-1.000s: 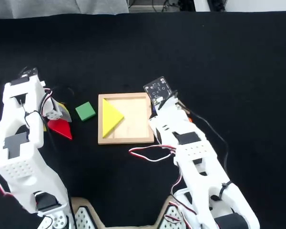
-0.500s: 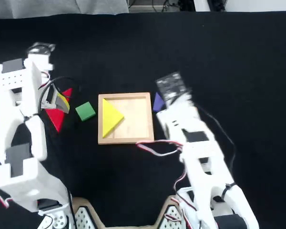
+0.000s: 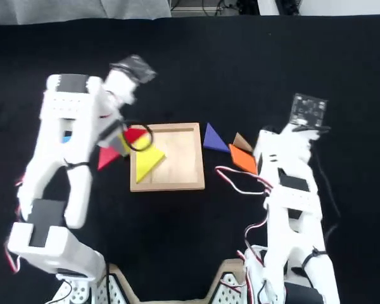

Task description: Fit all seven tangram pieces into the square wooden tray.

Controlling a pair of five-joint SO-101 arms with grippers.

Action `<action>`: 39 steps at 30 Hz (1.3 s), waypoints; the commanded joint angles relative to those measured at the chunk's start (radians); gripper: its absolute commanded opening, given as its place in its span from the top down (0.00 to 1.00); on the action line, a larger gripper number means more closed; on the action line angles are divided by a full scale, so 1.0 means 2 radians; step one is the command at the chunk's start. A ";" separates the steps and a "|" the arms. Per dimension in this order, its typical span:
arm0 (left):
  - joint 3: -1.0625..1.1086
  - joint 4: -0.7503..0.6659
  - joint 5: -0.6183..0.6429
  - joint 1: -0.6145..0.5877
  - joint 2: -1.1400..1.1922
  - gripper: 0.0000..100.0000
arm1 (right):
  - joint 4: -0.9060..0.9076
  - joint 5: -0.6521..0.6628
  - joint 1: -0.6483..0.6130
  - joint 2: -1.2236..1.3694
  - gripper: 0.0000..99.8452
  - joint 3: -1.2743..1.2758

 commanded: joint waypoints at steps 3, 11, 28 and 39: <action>-0.026 -0.002 -0.095 0.110 -0.024 0.76 | -0.018 -0.012 0.016 -0.016 0.99 -0.008; 0.003 -0.080 -0.106 0.177 0.031 0.76 | -0.107 -0.013 0.072 -0.016 0.99 0.024; -0.032 -0.087 -0.106 0.196 0.123 0.75 | -0.109 -0.014 0.071 -0.016 0.99 0.026; -0.032 -0.086 -0.096 0.192 0.124 0.65 | -0.110 -0.011 0.059 -0.016 0.99 0.026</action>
